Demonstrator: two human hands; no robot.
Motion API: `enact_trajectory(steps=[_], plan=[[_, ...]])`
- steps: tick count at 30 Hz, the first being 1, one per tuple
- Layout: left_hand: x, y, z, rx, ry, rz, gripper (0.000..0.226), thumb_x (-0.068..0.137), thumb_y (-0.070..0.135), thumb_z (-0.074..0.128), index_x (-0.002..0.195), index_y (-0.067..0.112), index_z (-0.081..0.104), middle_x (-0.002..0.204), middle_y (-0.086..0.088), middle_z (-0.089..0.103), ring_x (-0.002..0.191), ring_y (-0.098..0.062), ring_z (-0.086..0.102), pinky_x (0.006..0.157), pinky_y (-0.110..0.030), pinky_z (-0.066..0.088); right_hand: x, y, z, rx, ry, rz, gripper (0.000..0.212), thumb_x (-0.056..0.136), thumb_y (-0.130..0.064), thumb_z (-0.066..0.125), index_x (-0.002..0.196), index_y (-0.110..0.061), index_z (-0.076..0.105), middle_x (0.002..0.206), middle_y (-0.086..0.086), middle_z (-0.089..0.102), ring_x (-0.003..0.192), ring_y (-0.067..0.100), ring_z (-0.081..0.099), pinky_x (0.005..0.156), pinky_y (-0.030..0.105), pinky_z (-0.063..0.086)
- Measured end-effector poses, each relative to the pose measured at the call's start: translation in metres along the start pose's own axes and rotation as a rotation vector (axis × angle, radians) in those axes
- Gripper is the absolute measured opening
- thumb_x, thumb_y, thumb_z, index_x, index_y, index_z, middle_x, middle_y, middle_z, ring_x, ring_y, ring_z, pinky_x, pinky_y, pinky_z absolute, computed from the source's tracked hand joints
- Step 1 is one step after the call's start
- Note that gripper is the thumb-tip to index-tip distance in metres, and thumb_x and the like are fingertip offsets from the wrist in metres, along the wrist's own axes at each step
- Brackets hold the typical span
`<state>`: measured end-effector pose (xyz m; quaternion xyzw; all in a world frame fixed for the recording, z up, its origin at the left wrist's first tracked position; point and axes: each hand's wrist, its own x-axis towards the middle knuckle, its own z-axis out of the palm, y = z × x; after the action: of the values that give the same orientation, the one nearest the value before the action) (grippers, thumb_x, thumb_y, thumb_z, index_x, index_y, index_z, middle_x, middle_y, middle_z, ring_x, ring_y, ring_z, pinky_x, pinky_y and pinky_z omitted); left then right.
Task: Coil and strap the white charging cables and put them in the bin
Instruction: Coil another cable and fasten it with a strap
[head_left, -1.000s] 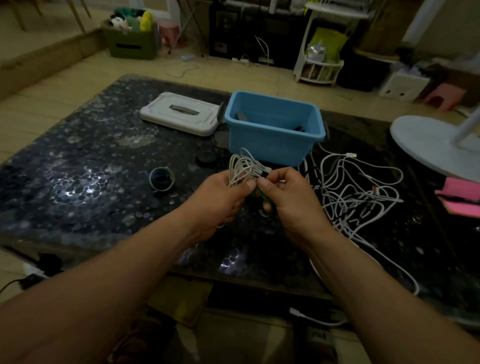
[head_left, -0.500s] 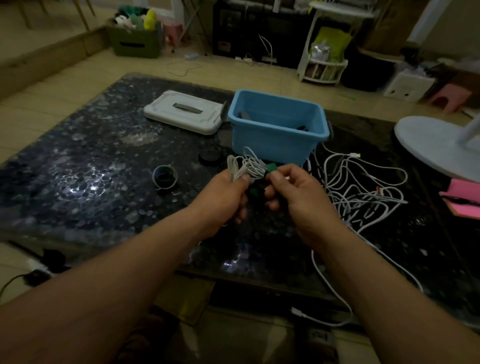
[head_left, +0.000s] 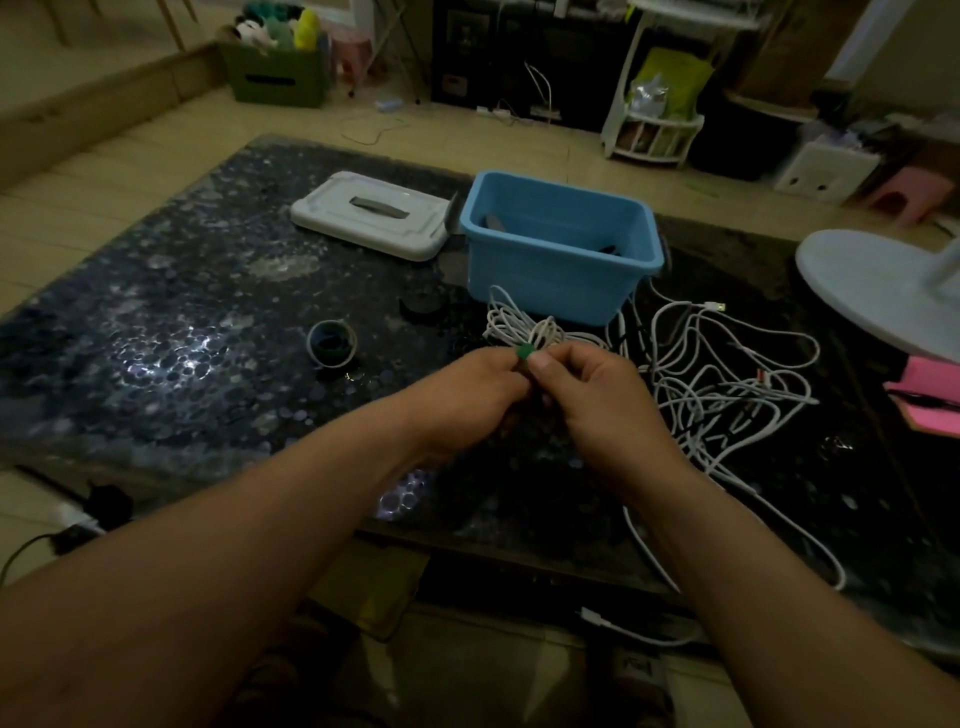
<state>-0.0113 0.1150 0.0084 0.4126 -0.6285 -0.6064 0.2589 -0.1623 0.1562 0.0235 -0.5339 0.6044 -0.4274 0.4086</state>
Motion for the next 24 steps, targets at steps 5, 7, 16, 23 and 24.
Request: enact_trajectory(steps=[5, 7, 16, 23, 24], plan=[[-0.001, -0.001, -0.003, 0.072, 0.108, 0.029, 0.016, 0.096, 0.004, 0.05, 0.101, 0.006, 0.066, 0.088, -0.012, 0.071, 0.077, -0.021, 0.063, 0.07, -0.043, 0.055, -0.002, -0.001, 0.005, -0.051, -0.028, -0.044, 0.022, 0.106, -0.024, 0.062, 0.087, -0.022, 0.073, 0.074, -0.005, 0.069, 0.069, 0.005, 0.064, 0.065, 0.02, 0.05], [-0.004, 0.002, -0.002, 0.127, 0.098, 0.029, 0.021, 0.098, 0.007, 0.049, 0.107, 0.015, 0.066, 0.099, -0.008, 0.073, 0.087, -0.022, 0.069, 0.078, -0.044, 0.059, -0.003, -0.002, 0.006, -0.037, -0.03, -0.036, 0.022, 0.105, -0.024, 0.063, 0.085, -0.02, 0.073, 0.074, -0.004, 0.07, 0.07, 0.007, 0.065, 0.067, 0.02, 0.052], [-0.015, 0.012, 0.003, 0.021, 0.162, -0.049, 0.026, 0.107, 0.022, 0.039, 0.09, 0.014, 0.057, 0.065, 0.004, 0.048, 0.062, -0.012, 0.04, 0.058, -0.031, 0.033, -0.002, -0.005, 0.002, -0.067, -0.025, 0.04, 0.02, 0.103, -0.025, 0.065, 0.091, -0.019, 0.078, 0.087, 0.0, 0.08, 0.087, 0.018, 0.077, 0.086, 0.042, 0.062], [-0.009, 0.004, 0.013, 0.095, 0.315, 0.114, 0.033, 0.107, 0.012, 0.044, 0.077, 0.011, 0.059, 0.073, -0.003, 0.054, 0.067, -0.009, 0.048, 0.064, -0.03, 0.04, -0.004, -0.01, 0.007, -0.169, 0.055, 0.05, 0.033, 0.101, -0.027, 0.064, 0.075, -0.011, 0.074, 0.07, 0.005, 0.073, 0.063, 0.013, 0.063, 0.066, 0.039, 0.053], [-0.007, 0.003, 0.015, 0.101, 0.332, 0.119, 0.033, 0.107, 0.013, 0.044, 0.077, 0.01, 0.059, 0.074, -0.005, 0.055, 0.068, -0.011, 0.049, 0.065, -0.032, 0.041, -0.004, -0.009, 0.009, -0.182, 0.073, 0.054, 0.034, 0.101, -0.027, 0.064, 0.075, -0.008, 0.074, 0.072, 0.008, 0.074, 0.064, 0.019, 0.065, 0.069, 0.044, 0.055]])
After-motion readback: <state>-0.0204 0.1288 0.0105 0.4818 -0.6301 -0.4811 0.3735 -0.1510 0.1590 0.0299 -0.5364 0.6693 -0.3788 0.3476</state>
